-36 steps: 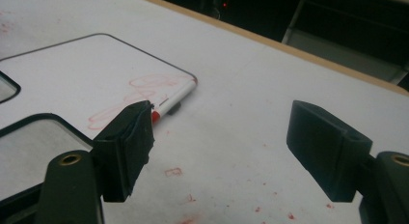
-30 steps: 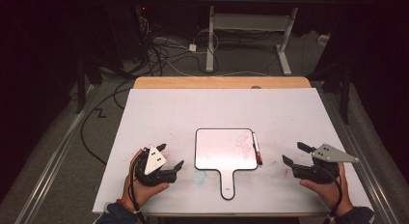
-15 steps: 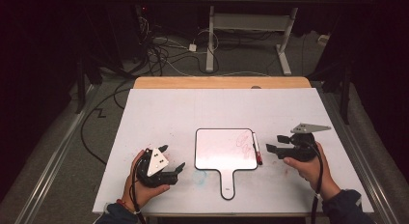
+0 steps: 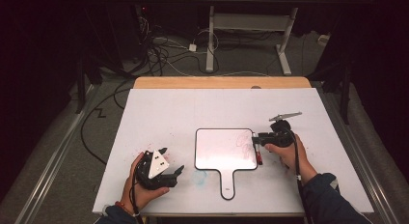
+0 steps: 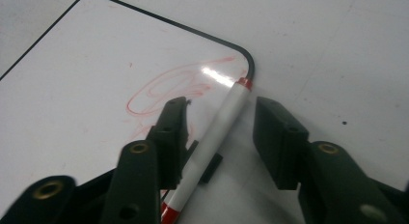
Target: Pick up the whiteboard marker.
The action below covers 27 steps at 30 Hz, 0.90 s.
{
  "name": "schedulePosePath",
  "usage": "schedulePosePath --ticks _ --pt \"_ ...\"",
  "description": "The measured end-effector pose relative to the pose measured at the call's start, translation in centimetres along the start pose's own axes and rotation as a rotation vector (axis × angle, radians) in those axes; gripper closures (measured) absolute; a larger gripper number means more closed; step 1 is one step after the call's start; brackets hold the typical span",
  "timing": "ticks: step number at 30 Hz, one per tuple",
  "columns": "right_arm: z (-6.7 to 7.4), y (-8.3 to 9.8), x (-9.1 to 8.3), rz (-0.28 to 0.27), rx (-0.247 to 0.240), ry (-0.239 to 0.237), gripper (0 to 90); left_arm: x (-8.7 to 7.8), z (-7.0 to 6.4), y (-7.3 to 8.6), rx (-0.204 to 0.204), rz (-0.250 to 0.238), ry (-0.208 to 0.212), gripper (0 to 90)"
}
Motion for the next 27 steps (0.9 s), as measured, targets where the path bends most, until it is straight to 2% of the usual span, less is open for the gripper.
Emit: schedulePosePath --ticks 1,2,6,11,13,20,25,27 --pt "-0.1 0.0 0.2 0.004 0.002 0.001 67.0 0.0 0.0 0.0 -0.003 0.002 -0.002 18.5" --pt "-0.1 0.1 0.3 0.005 0.005 -0.006 69.1 0.1 0.1 0.0 -0.004 0.005 -0.003 18.5" --pt "-0.2 0.2 0.3 0.003 0.017 -0.010 71.1 0.1 0.1 0.1 -0.008 0.016 -0.004 18.6" --pt "0.2 0.4 0.4 0.006 0.018 -0.044 80.4 0.2 0.0 0.1 -0.009 0.023 0.006 18.6" --pt "0.3 0.4 0.4 0.003 0.004 -0.025 81.2 0.2 -0.1 0.1 -0.007 0.026 0.010 18.6" --pt "0.5 0.5 0.3 -0.009 -0.024 -0.016 81.5 0.5 -0.3 0.0 -0.021 0.037 0.018 18.5" --pt "1.7 0.2 -1.1 -0.078 -0.063 -0.038 81.5 1.0 -0.7 -0.8 -0.050 0.024 0.033 19.5" --pt "2.0 0.2 -1.4 -0.092 -0.074 -0.046 81.5 1.5 -0.9 -1.5 -0.078 0.011 0.048 19.9"
Point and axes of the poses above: each handheld gripper's, and its own axes: x roughly forward along the jaws, y roughly out of its underside, z roughly to its left, the point moved 1 cm from there along x, roughly forward along the jaws, and after that the axes turned 12 degrees about x, right-handed, at the moved point
